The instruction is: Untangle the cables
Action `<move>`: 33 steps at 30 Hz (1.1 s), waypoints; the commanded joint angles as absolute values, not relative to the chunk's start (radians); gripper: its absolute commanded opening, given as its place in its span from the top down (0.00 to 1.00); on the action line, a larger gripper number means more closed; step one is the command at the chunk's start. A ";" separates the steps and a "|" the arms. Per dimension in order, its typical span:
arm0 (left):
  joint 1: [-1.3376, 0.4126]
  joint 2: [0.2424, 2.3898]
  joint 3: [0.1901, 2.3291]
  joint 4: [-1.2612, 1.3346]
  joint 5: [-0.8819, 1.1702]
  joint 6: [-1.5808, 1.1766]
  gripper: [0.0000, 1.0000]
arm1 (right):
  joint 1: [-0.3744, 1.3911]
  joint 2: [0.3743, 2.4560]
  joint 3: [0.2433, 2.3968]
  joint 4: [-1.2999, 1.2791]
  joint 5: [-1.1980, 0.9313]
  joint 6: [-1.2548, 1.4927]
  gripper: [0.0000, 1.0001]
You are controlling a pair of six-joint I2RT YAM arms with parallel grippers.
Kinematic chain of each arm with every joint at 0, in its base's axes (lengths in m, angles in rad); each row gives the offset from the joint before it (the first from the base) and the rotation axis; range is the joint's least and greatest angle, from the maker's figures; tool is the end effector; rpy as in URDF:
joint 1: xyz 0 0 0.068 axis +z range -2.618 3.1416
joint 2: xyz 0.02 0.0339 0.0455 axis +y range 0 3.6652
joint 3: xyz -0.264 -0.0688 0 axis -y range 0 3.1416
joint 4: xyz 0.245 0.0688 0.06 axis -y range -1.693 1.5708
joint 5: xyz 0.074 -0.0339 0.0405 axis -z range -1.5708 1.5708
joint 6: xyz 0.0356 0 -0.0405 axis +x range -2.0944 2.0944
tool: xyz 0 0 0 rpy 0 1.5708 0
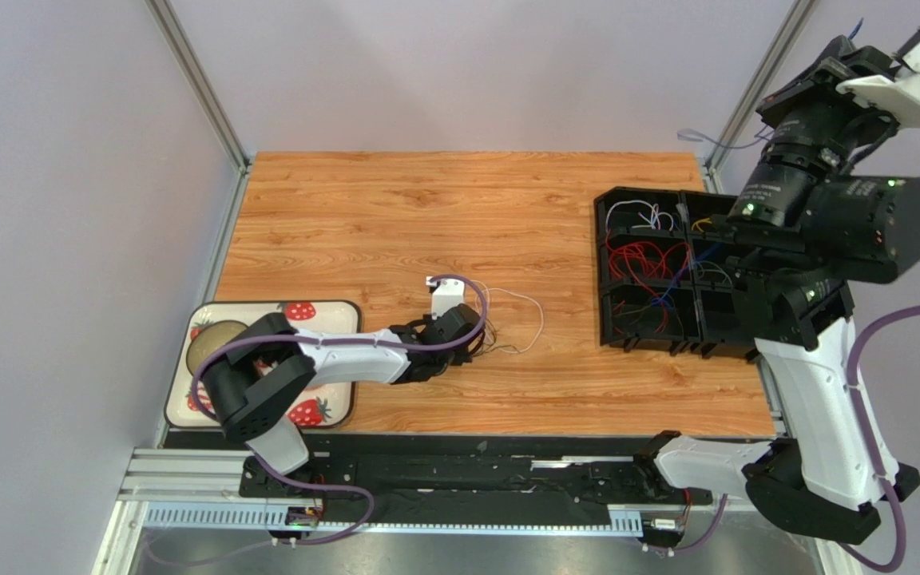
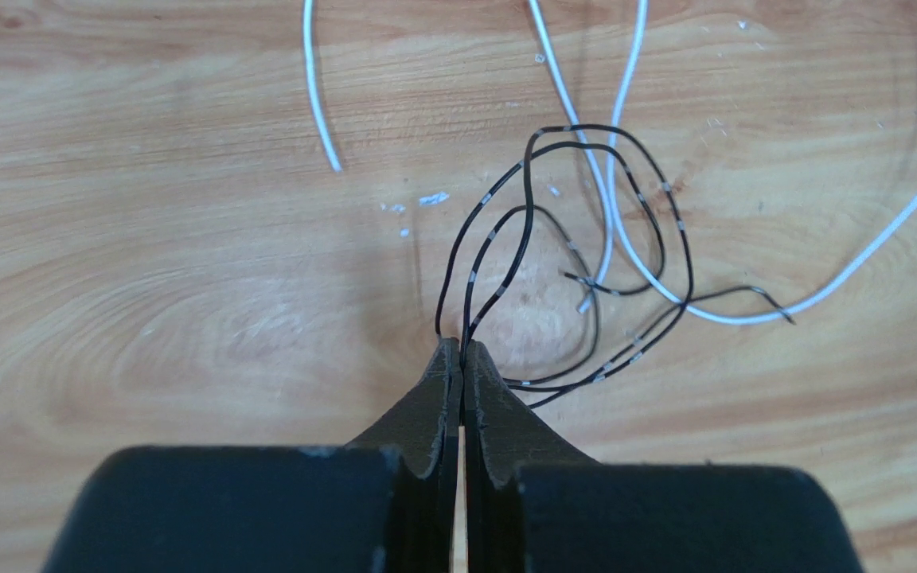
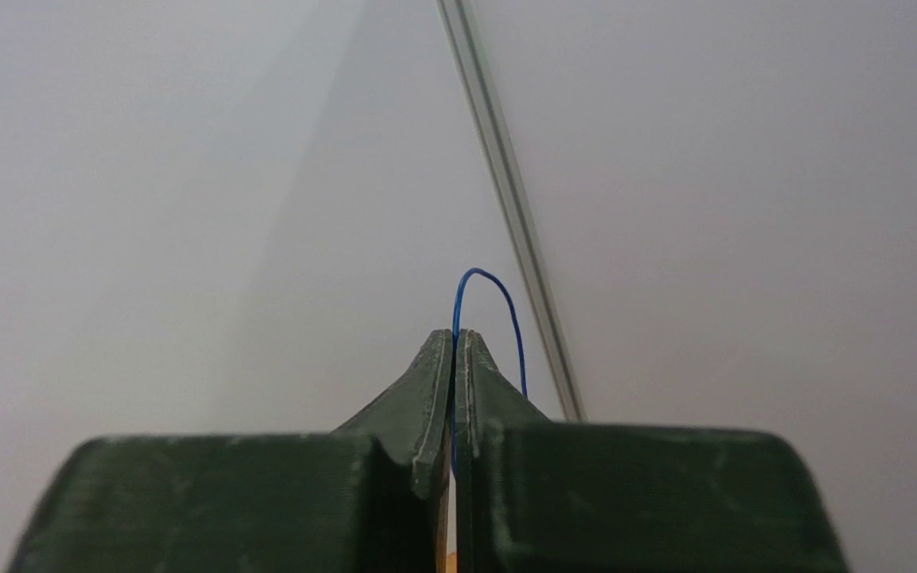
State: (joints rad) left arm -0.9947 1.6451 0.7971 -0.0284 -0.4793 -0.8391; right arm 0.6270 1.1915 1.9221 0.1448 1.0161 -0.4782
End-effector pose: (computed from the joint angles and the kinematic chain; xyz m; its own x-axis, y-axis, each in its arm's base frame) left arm 0.1849 -0.2546 0.1516 -0.7137 -0.1132 -0.6912 0.0783 0.9678 -0.2394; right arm 0.1183 0.0483 0.6381 0.4913 0.0566 -0.8692 0.4033 0.8697 0.2846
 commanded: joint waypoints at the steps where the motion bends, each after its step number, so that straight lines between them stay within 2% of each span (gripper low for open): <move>1: -0.997 1.496 0.897 -0.222 -0.433 -0.746 1.00 | 0.502 1.196 1.925 0.055 0.991 -0.361 1.00; 5: -0.997 1.384 1.040 -0.412 -0.414 -0.654 1.00 | 0.414 1.259 1.968 0.008 0.962 -0.315 1.00; 14: -0.989 1.134 1.207 -0.763 -0.434 -0.520 1.00 | 0.249 1.417 2.085 -0.110 0.885 -0.187 1.00; 24: -0.989 0.934 1.173 -1.008 -0.471 -0.515 1.00 | 0.051 1.594 2.259 -0.153 0.819 -0.109 1.00; 33: -0.989 0.848 1.072 -1.069 -0.552 -0.522 1.00 | -0.127 1.681 2.240 -0.152 0.647 0.074 1.00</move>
